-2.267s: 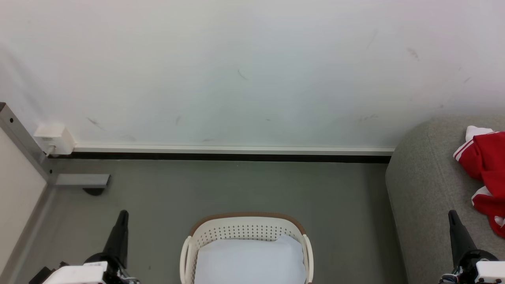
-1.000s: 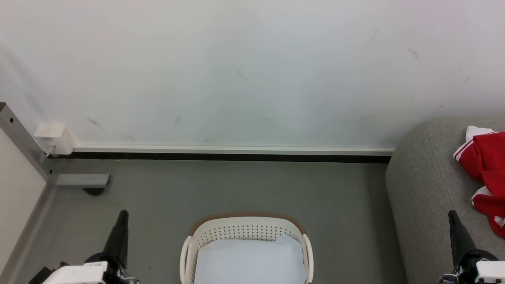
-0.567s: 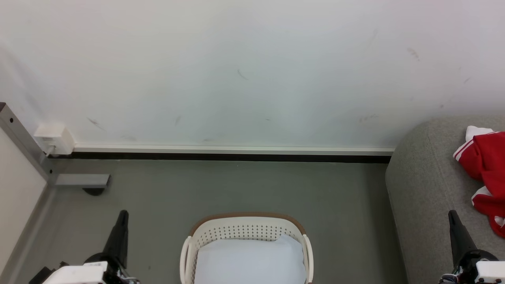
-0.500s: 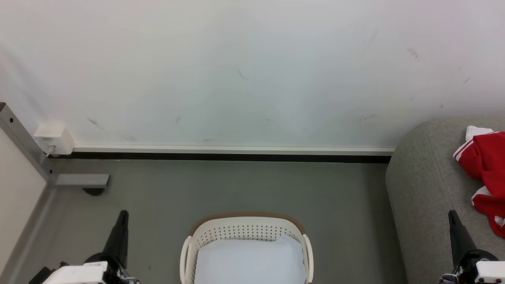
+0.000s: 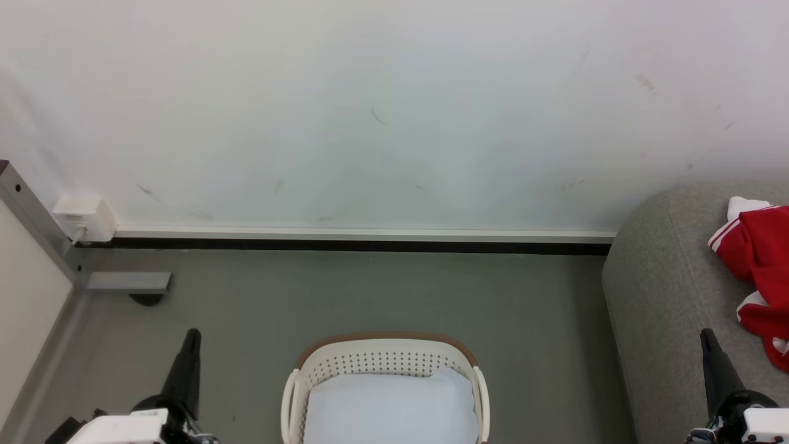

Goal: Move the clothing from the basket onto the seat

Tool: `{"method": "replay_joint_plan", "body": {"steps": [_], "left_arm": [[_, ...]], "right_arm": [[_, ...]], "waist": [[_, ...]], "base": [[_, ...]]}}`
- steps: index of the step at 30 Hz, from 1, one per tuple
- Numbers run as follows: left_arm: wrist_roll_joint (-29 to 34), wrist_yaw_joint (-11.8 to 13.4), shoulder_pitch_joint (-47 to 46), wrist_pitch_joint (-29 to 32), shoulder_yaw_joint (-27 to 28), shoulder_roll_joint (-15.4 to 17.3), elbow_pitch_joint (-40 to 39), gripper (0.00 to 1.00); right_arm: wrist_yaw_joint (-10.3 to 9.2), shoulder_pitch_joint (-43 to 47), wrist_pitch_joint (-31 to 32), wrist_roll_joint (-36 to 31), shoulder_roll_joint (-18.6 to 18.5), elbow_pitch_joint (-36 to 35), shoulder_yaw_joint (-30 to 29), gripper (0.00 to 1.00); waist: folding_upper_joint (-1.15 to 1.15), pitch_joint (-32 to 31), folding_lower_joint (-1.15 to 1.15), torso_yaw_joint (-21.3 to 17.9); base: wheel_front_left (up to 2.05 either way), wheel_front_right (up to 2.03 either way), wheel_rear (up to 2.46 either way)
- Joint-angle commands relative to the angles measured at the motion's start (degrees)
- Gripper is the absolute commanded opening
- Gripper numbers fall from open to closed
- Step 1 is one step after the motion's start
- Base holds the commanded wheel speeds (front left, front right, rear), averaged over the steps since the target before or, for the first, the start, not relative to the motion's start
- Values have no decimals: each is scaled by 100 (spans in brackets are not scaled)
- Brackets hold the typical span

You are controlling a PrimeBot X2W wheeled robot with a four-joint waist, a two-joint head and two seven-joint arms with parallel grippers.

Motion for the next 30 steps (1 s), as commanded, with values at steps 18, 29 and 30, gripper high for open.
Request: {"method": "replay_joint_plan", "body": {"steps": [18,29,30], "left_arm": [[-81,-27,-39,18,9,39,-21,0],[-81,-27,-39,18,9,39,-21,0],[-81,-27,-39,18,9,39,-21,0]], "right_arm": [[-12,-70,14,14,0,-32,-22,0],[-12,-71,14,14,0,-32,-22,0],[-12,-71,14,14,0,-32,-22,0]], "waist": [[0,0,0,0],[0,0,0,0],[0,0,0,0]], "base": [[0,0,0],[0,0,0],[0,0,0]]}}
